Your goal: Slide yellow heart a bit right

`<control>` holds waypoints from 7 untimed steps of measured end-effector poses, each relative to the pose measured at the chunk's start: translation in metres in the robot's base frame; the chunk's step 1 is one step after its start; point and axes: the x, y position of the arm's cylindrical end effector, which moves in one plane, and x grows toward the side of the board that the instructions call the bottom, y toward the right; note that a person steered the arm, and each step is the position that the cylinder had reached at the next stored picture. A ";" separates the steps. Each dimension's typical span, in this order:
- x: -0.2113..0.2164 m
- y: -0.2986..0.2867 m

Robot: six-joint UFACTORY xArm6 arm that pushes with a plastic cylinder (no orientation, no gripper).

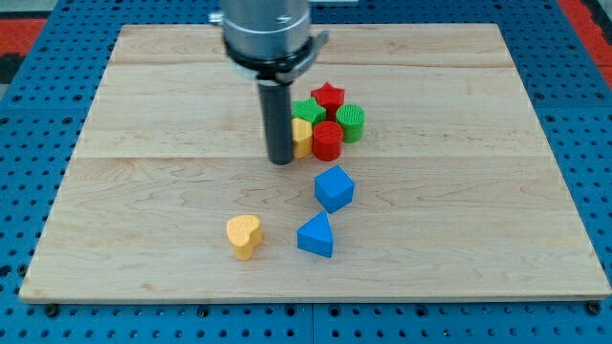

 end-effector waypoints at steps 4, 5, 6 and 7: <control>0.105 -0.114; 0.123 -0.137; 0.146 -0.136; 0.148 -0.124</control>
